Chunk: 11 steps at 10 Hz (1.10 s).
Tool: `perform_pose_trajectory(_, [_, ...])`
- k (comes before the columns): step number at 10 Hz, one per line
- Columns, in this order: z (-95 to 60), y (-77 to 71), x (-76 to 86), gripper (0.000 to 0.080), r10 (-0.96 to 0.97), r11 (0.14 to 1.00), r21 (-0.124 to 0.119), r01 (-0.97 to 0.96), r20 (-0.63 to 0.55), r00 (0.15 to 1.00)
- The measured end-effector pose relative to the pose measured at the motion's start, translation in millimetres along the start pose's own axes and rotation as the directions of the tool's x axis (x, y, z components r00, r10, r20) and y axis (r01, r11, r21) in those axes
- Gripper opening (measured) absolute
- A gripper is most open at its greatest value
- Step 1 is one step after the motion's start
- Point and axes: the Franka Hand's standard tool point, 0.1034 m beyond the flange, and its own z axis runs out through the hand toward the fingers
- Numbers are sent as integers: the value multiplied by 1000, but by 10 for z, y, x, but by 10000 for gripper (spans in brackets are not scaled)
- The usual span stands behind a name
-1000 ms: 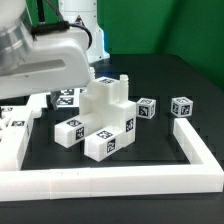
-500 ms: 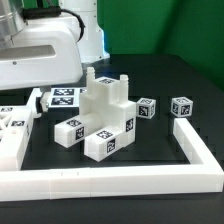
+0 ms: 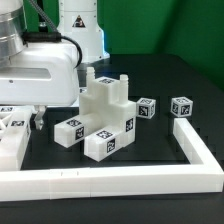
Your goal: Assemble chair
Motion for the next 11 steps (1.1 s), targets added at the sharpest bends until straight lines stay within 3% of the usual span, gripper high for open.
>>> perform_pose_trajectory(2, [5, 1, -2, 649, -2, 1000, 0, 2, 1, 1000])
perform_pose_trajectory(5, [128, 49, 48, 649, -190, 982, -13, 190, -16, 982])
perform_pose_trajectory(9, [168, 47, 39, 649, -188, 982, -12, 188, -9, 982])
perform_pose_trajectory(11, [277, 12, 13, 649, -160, 987, -8, 160, -7, 987])
